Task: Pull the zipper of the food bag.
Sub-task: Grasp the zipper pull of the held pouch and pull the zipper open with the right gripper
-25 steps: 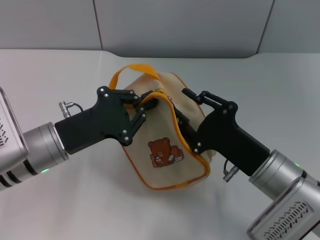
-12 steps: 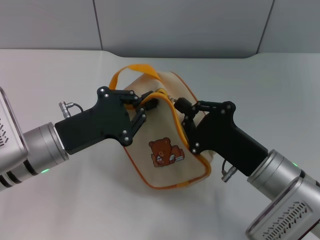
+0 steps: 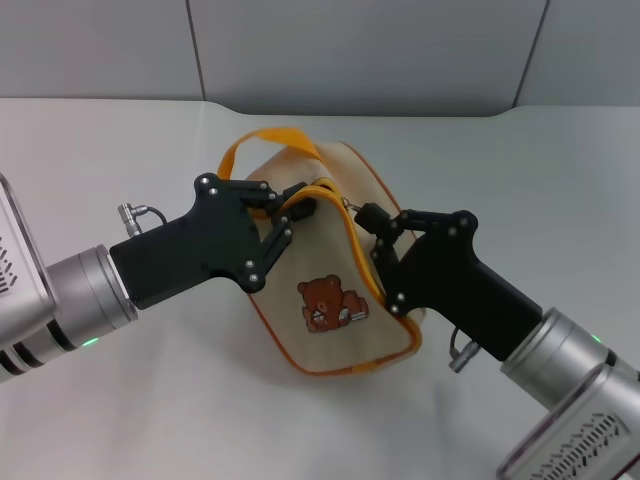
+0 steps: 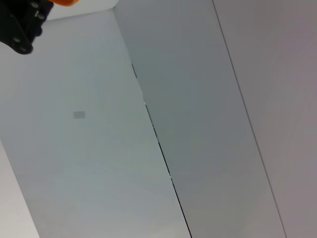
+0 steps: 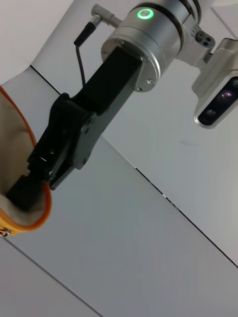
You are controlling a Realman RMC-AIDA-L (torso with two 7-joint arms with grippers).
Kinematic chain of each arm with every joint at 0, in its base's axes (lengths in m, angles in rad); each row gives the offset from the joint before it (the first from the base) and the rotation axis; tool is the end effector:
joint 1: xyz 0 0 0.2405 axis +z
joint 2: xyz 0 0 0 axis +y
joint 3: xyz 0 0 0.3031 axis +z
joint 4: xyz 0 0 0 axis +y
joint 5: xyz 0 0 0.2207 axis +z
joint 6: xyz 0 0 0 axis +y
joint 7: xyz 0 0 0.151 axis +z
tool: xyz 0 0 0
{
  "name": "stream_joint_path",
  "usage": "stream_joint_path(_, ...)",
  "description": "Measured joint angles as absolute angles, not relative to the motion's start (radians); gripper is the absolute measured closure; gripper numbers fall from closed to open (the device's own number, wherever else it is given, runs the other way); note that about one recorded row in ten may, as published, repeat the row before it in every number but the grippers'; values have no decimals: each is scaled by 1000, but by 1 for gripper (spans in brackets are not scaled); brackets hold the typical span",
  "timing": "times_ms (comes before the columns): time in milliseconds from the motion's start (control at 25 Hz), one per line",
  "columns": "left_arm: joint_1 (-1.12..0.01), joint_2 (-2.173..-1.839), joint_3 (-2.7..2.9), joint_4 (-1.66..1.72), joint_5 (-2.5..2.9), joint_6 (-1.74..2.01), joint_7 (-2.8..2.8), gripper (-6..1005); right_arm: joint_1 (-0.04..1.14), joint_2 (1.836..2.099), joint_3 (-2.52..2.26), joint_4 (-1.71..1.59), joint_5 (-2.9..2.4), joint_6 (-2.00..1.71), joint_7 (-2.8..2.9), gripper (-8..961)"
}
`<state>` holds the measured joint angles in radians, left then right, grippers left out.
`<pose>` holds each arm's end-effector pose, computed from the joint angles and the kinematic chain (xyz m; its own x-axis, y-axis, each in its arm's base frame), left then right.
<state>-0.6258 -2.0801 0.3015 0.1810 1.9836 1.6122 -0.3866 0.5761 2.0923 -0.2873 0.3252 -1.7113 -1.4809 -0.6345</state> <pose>-0.2737 0.3529 -0.0687 0.7304 -0.3220 0.6023 0.0761 -0.8380 -0.5404 0.2581 0.3059 -0.1332 0.7603 0.6115 -0.2191 0.0985 -0.4420 -0.8916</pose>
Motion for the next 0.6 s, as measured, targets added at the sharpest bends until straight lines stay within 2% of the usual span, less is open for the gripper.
stream_joint_path(200,-625,-2080,295,181,1983,1612,-387,940,513,2092,-294,325,-1711,-1487,-637,954)
stream_joint_path(480,-620,-2080,294,181,1981,1610,-390,939,341,2092,-294,315,-1711,-1499,-633,953)
stream_joint_path(600,-619,-2080,294,181,1981,1610,-391,939,320,2092,-291,304,-1711,-1498,-630,952)
